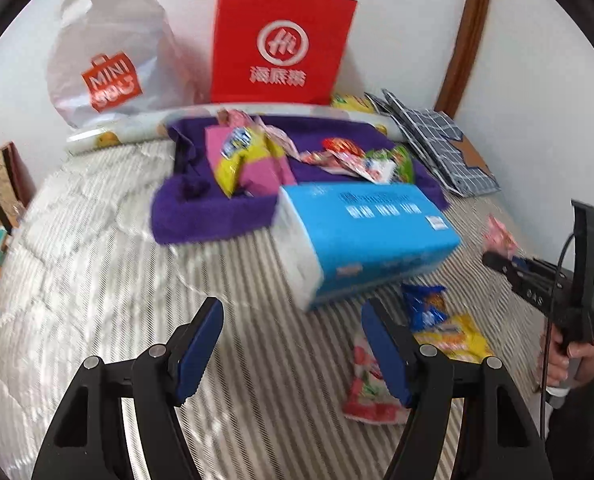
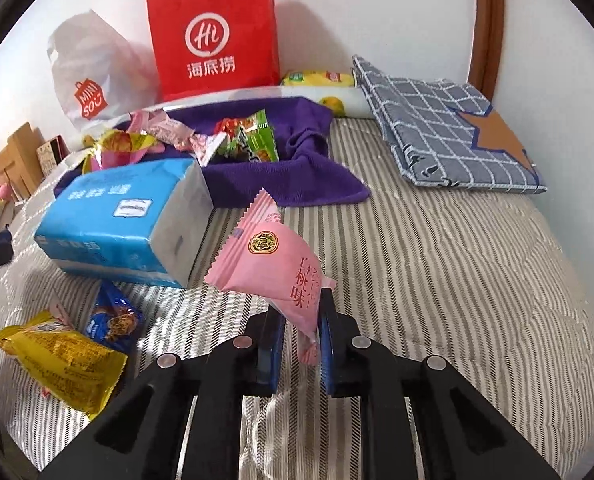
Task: Organize snacks
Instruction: 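Grasp the pink fruit-jelly bag with the left gripper while the right gripper holds the candy packet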
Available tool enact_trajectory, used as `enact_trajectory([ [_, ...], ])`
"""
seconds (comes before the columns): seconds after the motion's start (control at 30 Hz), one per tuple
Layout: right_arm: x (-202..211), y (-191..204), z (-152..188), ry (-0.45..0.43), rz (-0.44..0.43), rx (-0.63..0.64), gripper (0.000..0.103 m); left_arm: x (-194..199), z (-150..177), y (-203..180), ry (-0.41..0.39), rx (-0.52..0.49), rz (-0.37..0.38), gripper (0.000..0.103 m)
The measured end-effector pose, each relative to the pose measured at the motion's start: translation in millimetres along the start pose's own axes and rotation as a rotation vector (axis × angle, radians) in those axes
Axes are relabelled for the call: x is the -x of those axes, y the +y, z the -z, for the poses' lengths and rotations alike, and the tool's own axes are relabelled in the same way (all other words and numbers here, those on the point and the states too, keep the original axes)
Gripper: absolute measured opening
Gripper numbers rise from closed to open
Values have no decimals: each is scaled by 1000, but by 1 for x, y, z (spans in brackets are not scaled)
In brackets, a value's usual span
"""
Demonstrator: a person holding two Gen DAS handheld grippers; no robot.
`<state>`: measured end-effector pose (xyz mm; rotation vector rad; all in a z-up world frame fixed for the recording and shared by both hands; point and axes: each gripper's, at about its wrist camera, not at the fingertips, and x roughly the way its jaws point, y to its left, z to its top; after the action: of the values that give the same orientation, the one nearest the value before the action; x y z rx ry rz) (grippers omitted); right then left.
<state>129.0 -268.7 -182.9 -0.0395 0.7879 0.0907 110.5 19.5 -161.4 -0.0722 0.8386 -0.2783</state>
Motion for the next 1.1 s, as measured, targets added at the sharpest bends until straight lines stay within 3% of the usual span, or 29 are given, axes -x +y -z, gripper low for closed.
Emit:
enact_trajectory([
  [0.33,28,-3,-1,-56,-7,-4,16,-2,26,-24,79,2,132,70],
  [0.6,31,-1,4,-55,-8,7,16,-22,37,-46,137,-38,113,70],
  [0.67,29,-1,5,-49,-7,9,16,-28,41,-51,143,-52,77,69],
  [0.77,27,-1,8,-42,-8,9,16,-30,44,-58,127,-89,42,65],
  [0.83,25,-2,9,-39,-9,9,16,-31,44,-60,118,-108,16,53],
  [1.0,23,-2,9,-36,-14,2,16,-30,41,-55,108,-137,-7,49],
  [1.1,22,-1,10,-31,-20,10,16,-26,39,-46,96,-142,-65,49],
])
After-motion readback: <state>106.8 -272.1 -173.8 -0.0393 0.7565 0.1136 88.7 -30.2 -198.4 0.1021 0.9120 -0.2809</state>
